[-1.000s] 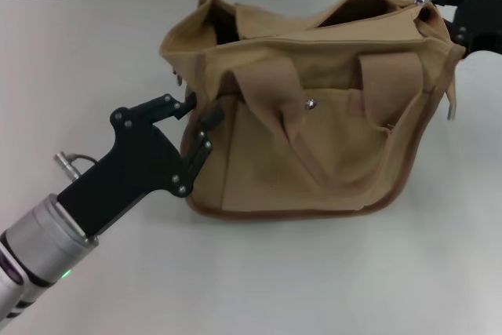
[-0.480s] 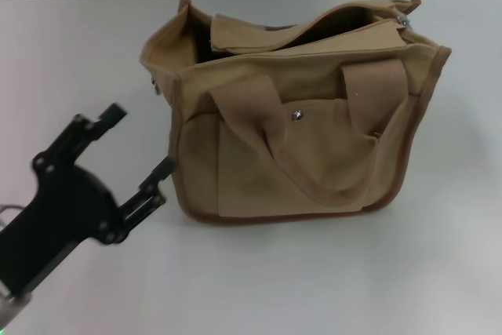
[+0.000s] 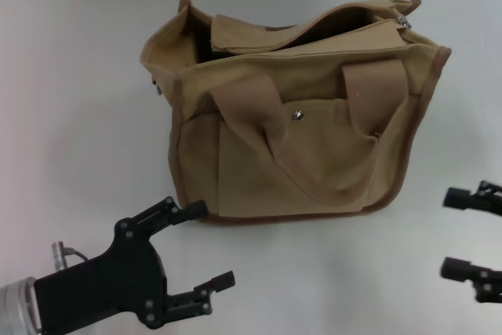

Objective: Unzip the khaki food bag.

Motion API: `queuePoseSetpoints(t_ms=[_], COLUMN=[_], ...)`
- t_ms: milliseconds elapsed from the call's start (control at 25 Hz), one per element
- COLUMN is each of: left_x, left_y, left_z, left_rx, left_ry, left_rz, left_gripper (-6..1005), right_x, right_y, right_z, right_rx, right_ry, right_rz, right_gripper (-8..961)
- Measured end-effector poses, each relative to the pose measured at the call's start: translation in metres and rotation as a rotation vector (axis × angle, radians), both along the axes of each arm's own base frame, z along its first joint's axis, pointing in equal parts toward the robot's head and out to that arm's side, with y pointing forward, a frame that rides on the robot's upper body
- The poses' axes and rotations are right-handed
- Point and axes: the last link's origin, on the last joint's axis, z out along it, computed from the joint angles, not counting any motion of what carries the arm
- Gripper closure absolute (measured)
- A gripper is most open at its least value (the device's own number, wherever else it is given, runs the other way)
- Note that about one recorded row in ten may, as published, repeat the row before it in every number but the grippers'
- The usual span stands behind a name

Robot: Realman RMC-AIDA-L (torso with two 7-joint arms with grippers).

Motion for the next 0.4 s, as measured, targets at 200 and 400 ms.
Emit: queuePoseSetpoints(t_ms=[200, 400], left_x=[0.000, 0.000], left_y=[0.008, 0.009], left_z=[-0.003, -0.003], left_rx=[-0.008, -0.017], left_ry=[0.015, 0.013], left_rz=[0.022, 0.035], left_gripper=[155, 155], right_x=[0.001, 0.002], right_y=[0.006, 0.007], right_z=[-0.010, -0.015], right_rx=[-0.009, 0.013], right_ry=[-0.011, -0.011], right_rz=[0.005, 0.017], right_gripper=[109, 109])
